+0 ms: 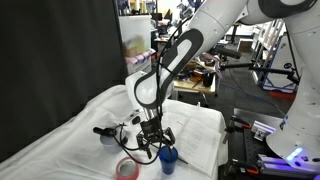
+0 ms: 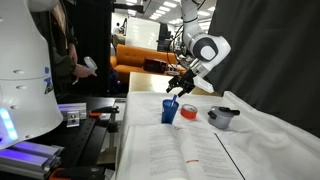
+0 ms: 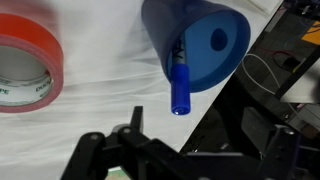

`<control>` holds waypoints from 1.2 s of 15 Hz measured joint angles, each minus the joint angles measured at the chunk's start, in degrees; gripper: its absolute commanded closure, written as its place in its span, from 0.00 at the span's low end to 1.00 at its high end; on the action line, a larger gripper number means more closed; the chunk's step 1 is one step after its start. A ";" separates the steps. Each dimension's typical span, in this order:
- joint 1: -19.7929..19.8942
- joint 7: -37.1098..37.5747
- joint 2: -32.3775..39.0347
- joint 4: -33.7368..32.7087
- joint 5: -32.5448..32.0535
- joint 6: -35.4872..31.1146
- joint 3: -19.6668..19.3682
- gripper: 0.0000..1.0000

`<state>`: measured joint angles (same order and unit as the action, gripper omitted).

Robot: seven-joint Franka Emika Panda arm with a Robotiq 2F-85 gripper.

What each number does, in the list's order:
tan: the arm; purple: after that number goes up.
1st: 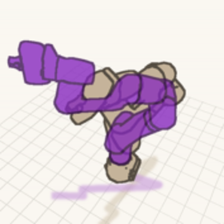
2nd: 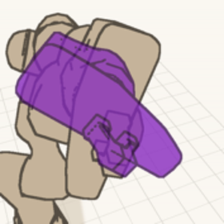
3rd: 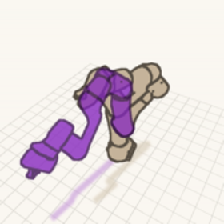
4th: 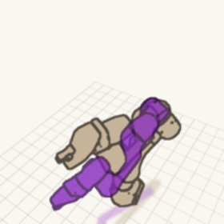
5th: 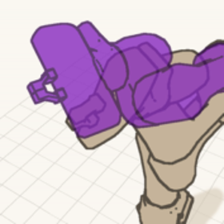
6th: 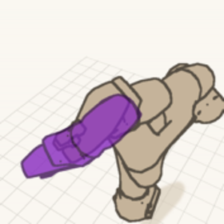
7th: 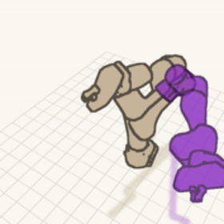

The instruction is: Take the marker out of the cup and put it on the book

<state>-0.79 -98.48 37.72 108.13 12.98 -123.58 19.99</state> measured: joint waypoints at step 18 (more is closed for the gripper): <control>-0.02 -1.29 3.35 -1.65 -0.02 -1.73 -0.42 0.00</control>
<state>-0.81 -99.77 41.06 106.47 12.96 -125.31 19.57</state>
